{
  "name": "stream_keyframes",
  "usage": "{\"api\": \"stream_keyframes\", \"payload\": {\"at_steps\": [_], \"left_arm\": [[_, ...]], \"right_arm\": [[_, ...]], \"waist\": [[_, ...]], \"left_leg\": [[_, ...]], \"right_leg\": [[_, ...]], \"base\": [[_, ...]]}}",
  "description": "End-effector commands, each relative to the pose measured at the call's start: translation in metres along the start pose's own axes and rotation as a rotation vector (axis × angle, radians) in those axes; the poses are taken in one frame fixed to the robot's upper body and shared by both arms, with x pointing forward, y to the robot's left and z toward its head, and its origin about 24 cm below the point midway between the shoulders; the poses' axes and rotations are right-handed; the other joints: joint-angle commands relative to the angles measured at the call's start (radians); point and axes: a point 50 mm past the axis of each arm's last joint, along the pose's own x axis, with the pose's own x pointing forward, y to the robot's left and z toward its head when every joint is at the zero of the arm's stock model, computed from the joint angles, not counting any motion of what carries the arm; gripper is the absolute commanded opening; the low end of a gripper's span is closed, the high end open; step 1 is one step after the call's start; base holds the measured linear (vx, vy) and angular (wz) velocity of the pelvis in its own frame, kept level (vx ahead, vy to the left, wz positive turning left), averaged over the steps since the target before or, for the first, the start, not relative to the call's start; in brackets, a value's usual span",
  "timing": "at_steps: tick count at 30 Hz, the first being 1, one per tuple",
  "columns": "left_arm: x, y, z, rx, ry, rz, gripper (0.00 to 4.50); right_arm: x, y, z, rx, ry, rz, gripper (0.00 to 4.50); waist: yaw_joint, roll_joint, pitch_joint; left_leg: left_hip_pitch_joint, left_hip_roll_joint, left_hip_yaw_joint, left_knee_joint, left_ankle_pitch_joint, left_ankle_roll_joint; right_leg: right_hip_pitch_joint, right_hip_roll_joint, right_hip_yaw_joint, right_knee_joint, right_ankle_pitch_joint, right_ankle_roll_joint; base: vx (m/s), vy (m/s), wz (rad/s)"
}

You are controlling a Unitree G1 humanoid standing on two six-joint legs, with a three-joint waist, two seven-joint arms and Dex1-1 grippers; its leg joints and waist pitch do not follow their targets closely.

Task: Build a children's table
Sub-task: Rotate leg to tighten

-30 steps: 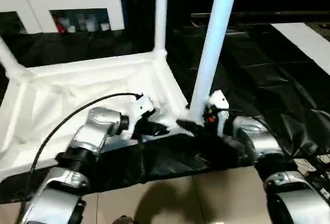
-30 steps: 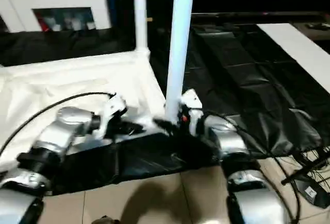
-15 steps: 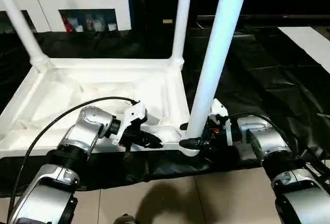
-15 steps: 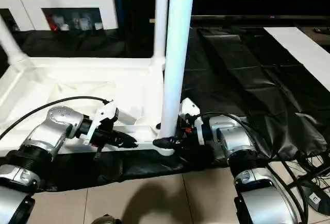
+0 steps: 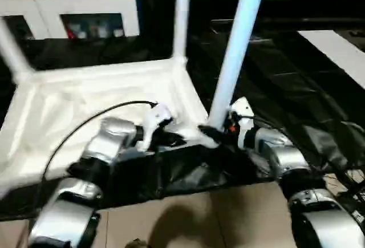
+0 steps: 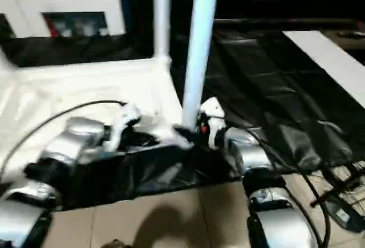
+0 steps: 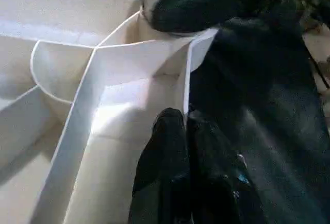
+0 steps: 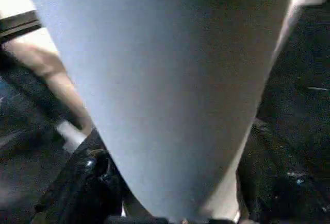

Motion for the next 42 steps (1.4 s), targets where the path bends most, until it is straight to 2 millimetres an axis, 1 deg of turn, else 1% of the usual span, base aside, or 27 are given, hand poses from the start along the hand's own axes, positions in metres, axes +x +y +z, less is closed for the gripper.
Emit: {"api": "stream_keyframes", "payload": {"at_steps": [1, 2, 3, 5, 8, 9, 10, 11, 12, 14, 15, 20, 22, 23, 24, 25, 26, 27, 29, 31, 32, 35, 36, 37, 40, 41, 42], "left_arm": [[0.022, -0.007, 0.026, 0.016, -0.101, 0.071, 0.00], [0.025, -0.009, 0.028, 0.014, -0.112, 0.090, 0.00], [0.028, -0.011, 0.029, 0.008, -0.120, 0.097, 0.00], [0.031, -0.014, 0.029, 0.010, -0.121, 0.091, 0.00], [0.033, -0.020, 0.026, 0.040, -0.103, 0.051, 0.00], [0.033, -0.022, 0.025, 0.049, -0.102, 0.035, 0.00], [0.033, -0.022, 0.024, 0.051, -0.102, 0.030, 0.00], [0.033, -0.024, 0.023, 0.057, -0.098, 0.018, 0.00], [0.033, -0.024, 0.023, 0.059, -0.098, 0.017, 0.00], [0.033, -0.024, 0.022, 0.059, -0.098, 0.023, 0.00], [0.032, -0.024, 0.021, 0.059, -0.093, 0.022, 0.00], [0.028, -0.024, 0.016, 0.073, -0.076, -0.001, 0.00], [0.026, -0.023, 0.014, 0.076, -0.071, 0.004, 0.00], [0.025, -0.022, 0.014, 0.075, -0.069, 0.004, 0.00], [0.025, -0.022, 0.014, 0.075, -0.069, 0.004, 0.00], [0.025, -0.022, 0.012, 0.076, -0.067, 0.004, 0.00], [0.024, -0.022, 0.012, 0.076, -0.066, 0.003, 0.00], [0.024, -0.023, 0.011, 0.078, -0.061, -0.003, 0.00], [0.024, -0.023, 0.010, 0.080, -0.060, -0.006, 0.00], [0.023, -0.023, 0.010, 0.082, -0.059, -0.010, 0.00], [0.023, -0.022, 0.010, 0.083, -0.059, -0.011, 0.00], [0.022, -0.022, 0.009, 0.087, -0.056, -0.017, 0.00], [0.022, -0.022, 0.009, 0.090, -0.054, -0.021, 0.00], [0.022, -0.023, 0.008, 0.091, -0.053, -0.027, 0.00], [0.020, -0.024, 0.008, 0.100, -0.050, -0.060, 0.00], [0.020, -0.025, 0.008, 0.104, -0.050, -0.074, 0.00], [0.019, -0.026, 0.008, 0.108, -0.050, -0.088, 0.00]], "right_arm": [[0.027, 0.031, -0.017, 0.085, 0.045, -0.030, 2.54], [0.032, 0.033, -0.015, 0.115, 0.025, -0.074, 2.54], [0.035, 0.035, -0.013, 0.138, 0.003, -0.099, 2.53], [0.040, 0.039, -0.009, 0.159, -0.022, -0.108, 2.53], [0.044, 0.044, -0.005, 0.134, -0.044, -0.087, 2.53], [0.043, 0.045, -0.004, 0.117, -0.057, -0.079, 2.53], [0.043, 0.045, -0.003, 0.118, -0.065, -0.072, 3.09], [0.041, 0.043, -0.002, 0.112, -0.080, -0.069, 3.23], [0.039, 0.041, -0.002, 0.112, -0.091, -0.058, 3.23], [0.038, 0.041, -0.001, 0.112, -0.096, -0.060, 3.29], [0.034, 0.037, -0.002, 0.065, -0.086, -0.041, 3.63], [0.007, 0.019, -0.004, -0.066, -0.059, 0.041, 4.09], [-0.012, 0.006, -0.001, -0.087, -0.067, 0.057, 4.09], [-0.021, 0.001, 0.000, -0.098, -0.069, 0.069, 4.09], [-0.021, 0.001, 0.000, -0.098, -0.069, 0.069, 4.09], [-0.036, -0.006, 0.003, -0.112, -0.072, 0.094, 4.09], [-0.039, -0.008, 0.003, -0.114, -0.071, 0.097, 4.09], [-0.052, -0.013, 0.005, -0.126, -0.068, 0.116, 4.09], [-0.065, -0.018, 0.006, -0.142, -0.053, 0.129, 4.09], [-0.080, -0.022, 0.006, -0.155, -0.025, 0.160, 4.09], [-0.082, -0.023, 0.006, -0.158, -0.019, 0.164, 4.09], [-0.092, -0.028, 0.008, -0.157, -0.012, 0.154, 4.09], [-0.094, -0.030, 0.010, -0.131, -0.020, 0.152, 4.30], [-0.094, -0.030, 0.011, -0.125, -0.028, 0.153, 4.46], [-0.091, -0.025, 0.014, -0.097, -0.041, 0.189, 4.48], [-0.090, -0.024, 0.014, -0.099, -0.036, 0.194, 4.48], [-0.089, -0.023, 0.014, -0.105, -0.032, 0.200, 4.48]], "waist": [[-0.008, 0.005, -0.048], [-0.008, 0.005, -0.048], [-0.013, 0.004, -0.051], [-0.015, 0.005, -0.053], [-0.014, 0.006, -0.055], [-0.013, 0.010, -0.058], [-0.015, 0.007, -0.056], [-0.014, 0.007, -0.056], [-0.014, 0.011, -0.056], [-0.015, 0.010, -0.054], [-0.016, 0.013, -0.055], [-0.009, 0.012, -0.059], [-0.001, 0.012, -0.058], [0.005, 0.010, -0.056], [0.010, 0.010, -0.057], [0.014, 0.009, -0.056], [0.017, 0.009, -0.057], [0.018, 0.007, -0.056], [0.020, 0.005, -0.056], [0.017, 0.004, -0.053], [0.019, 0.005, -0.055], [0.017, 0.003, -0.056], [0.017, 0.005, -0.056], [0.016, 0.004, -0.057], [0.018, 0.005, -0.058], [0.019, -0.001, -0.059], [0.020, 0.002, -0.059]], "left_leg": [[0.017, 0.039, -0.027, -0.078, -0.303, -0.023], [0.017, 0.039, -0.027, -0.078, -0.303, -0.023], [0.014, 0.037, -0.029, -0.077, -0.290, -0.020], [0.013, 0.036, -0.025, -0.075, -0.275, -0.006], [0.008, 0.035, -0.023, -0.072, -0.230, 0.020], [0.007, 0.035, -0.023, -0.070, -0.210, 0.026], [0.006, 0.034, -0.021, -0.070, -0.203, 0.033], [0.006, 0.033, -0.020, -0.069, -0.202, 0.039], [0.007, 0.034, -0.021, -0.069, -0.205, 0.039], [0.008, 0.034, -0.021, -0.071, -0.217, 0.039], [0.008, 0.035, -0.021, -0.071, -0.222, 0.035], [0.006, 0.035, -0.018, -0.064, -0.179, 0.059], [0.005, 0.035, -0.016, -0.059, -0.158, 0.084], [0.003, 0.036, -0.015, -0.058, -0.159, 0.091], [0.002, 0.036, -0.016, -0.057, -0.156, 0.093], [0.003, 0.036, -0.016, -0.058, -0.155, 0.094], [0.004, 0.036, -0.016, -0.056, -0.155, 0.096], [0.003, 0.037, -0.016, -0.057, -0.158, 0.098], [0.000, 0.036, -0.017, -0.055, -0.154, 0.103], [-0.001, 0.033, -0.017, -0.055, -0.171, 0.101], [0.001, 0.035, -0.017, -0.054, -0.172, 0.099], [-0.002, 0.032, -0.018, -0.053, -0.159, 0.099], [-0.002, 0.032, -0.018, -0.052, -0.149, 0.103], [-0.002, 0.032, -0.018, -0.052, -0.147, 0.104], [-0.001, 0.033, -0.018, -0.050, -0.136, 0.109], [-0.002, 0.034, -0.018, -0.050, -0.130, 0.113], [-0.001, 0.035, -0.018, -0.050, -0.128, 0.113]], "right_leg": [[0.030, -0.083, 0.052, -0.094, -0.306, -0.184], [0.030, -0.083, 0.052, -0.094, -0.306, -0.184], [0.035, -0.084, 0.050, -0.092, -0.293, -0.186], [0.036, -0.082, 0.051, -0.091, -0.259, -0.187], [0.040, -0.078, 0.050, -0.084, -0.164, -0.200], [0.044, -0.078, 0.049, -0.079, -0.127, -0.208], [0.044, -0.076, 0.049, -0.079, -0.108, -0.214], [0.045, -0.076, 0.048, -0.079, -0.108, -0.216], [0.045, -0.077, 0.049, -0.079, -0.113, -0.218], [0.044, -0.076, 0.049, -0.082, -0.131, -0.217], [0.044, -0.076, 0.048, -0.083, -0.138, -0.216], [0.050, -0.072, 0.048, -0.074, -0.057, -0.225], [0.050, -0.070, 0.046, -0.072, -0.026, -0.233], [0.050, -0.070, 0.046, -0.073, -0.039, -0.228], [0.052, -0.072, 0.046, -0.074, -0.045, -0.225], [0.053, -0.070, 0.045, -0.076, -0.058, -0.218], [0.051, -0.071, 0.046, -0.075, -0.060, -0.215], [0.050, -0.071, 0.046, -0.077, -0.073, -0.214], [0.051, -0.071, 0.045, -0.076, -0.083, -0.206], [0.050, -0.071, 0.043, -0.086, -0.141, -0.195], [0.048, -0.073, 0.044, -0.086, -0.149, -0.193], [0.049, -0.071, 0.043, -0.086, -0.150, -0.191], [0.049, -0.070, 0.042, -0.084, -0.138, -0.196], [0.049, -0.070, 0.042, -0.084, -0.134, -0.196], [0.048, -0.069, 0.041, -0.080, -0.114, -0.206], [0.048, -0.069, 0.041, -0.079, -0.100, -0.209], [0.047, -0.070, 0.040, -0.077, -0.100, -0.211]], "base": [[0.000, 0.000, 0.00], [0.000, 0.000, 0.00], [0.000, 0.000, 0.00], [0.000, 0.000, 0.00], [0.000, 0.000, 0.00], [0.000, 0.000, 0.00], [0.000, 0.000, 0.00], [0.000, 0.000, 0.00], [0.000, 0.000, 0.00], [0.000, 0.000, 0.00], [0.000, 0.000, 0.00], [0.000, 0.000, 0.00], [0.000, 0.000, 0.00], [0.000, 0.000, 0.00], [0.000, 0.000, 0.00], [0.000, 0.000, 0.00], [0.000, 0.000, 0.00], [0.000, 0.000, 0.00], [0.000, 0.000, 0.00], [0.000, 0.000, 0.00], [0.000, 0.000, 0.00], [0.000, 0.000, 0.00], [0.000, 0.000, 0.00], [0.000, 0.000, 0.00], [0.000, 0.000, 0.00], [0.000, 0.000, 0.00], [0.000, 0.000, 0.00]]}}
